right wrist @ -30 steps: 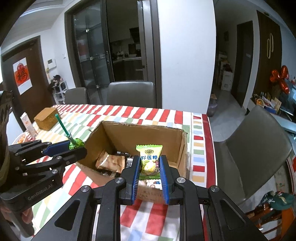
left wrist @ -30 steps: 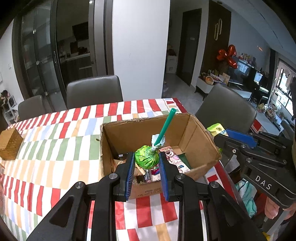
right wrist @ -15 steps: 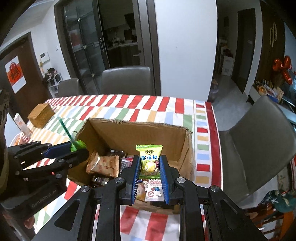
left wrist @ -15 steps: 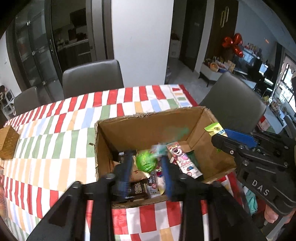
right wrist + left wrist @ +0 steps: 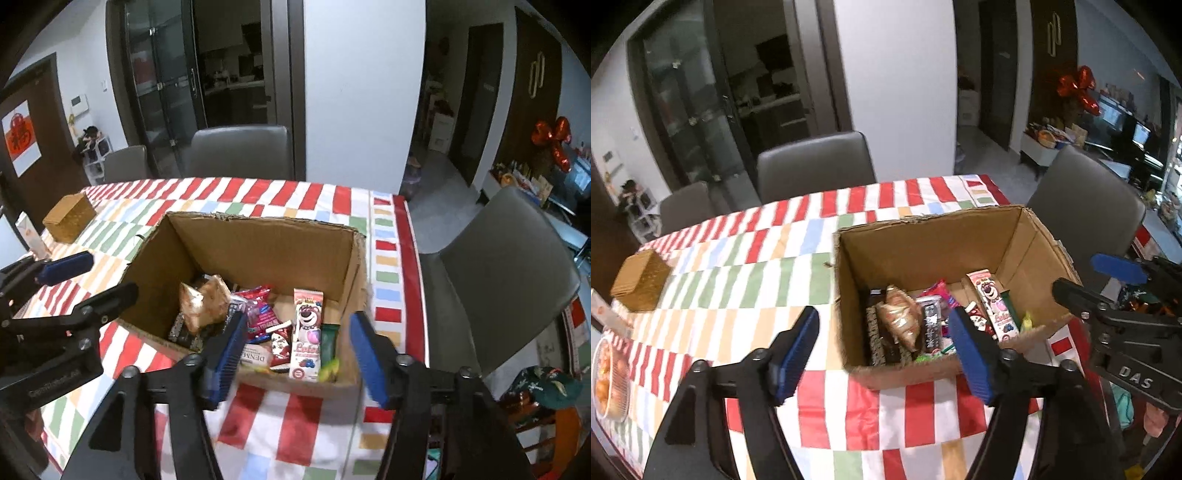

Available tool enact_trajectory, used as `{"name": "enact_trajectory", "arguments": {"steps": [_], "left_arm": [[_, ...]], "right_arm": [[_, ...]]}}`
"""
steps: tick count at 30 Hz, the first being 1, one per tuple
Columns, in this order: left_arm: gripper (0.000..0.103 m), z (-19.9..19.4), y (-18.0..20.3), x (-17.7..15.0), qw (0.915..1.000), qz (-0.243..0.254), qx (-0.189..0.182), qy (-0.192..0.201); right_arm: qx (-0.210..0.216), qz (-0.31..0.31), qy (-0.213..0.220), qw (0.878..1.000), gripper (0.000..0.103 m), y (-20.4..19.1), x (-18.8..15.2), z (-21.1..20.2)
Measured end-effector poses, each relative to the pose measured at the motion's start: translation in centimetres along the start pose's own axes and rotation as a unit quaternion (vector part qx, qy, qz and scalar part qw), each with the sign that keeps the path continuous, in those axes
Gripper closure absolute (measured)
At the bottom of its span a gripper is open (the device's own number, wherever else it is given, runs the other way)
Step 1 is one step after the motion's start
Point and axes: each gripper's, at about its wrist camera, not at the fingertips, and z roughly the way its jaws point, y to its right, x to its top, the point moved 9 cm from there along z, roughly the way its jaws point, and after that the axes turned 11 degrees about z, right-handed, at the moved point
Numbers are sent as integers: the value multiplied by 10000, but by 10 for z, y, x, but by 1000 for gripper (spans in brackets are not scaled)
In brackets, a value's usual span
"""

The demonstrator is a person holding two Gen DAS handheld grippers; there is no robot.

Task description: Organize snacks

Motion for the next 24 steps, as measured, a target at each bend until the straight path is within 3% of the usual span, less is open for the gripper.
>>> {"name": "enact_trajectory", "arguments": {"steps": [4, 12, 18, 24], "left_arm": [[18, -24, 1, -11, 9996, -78, 141, 212], [3, -76, 10, -39, 9961, -90, 391, 790], [0, -115, 16, -62, 9915, -165, 500, 1188], [0, -145, 27, -90, 9881, -149, 540, 1429]], "right_arm": [[4, 98, 250, 9996, 27, 7, -7, -22], [10, 96, 776, 9969, 21, 9, -37, -71], [-47, 60, 1341, 9909, 15, 9, -62, -115], [1, 12, 1596, 9872, 13, 5, -90, -147]]}}
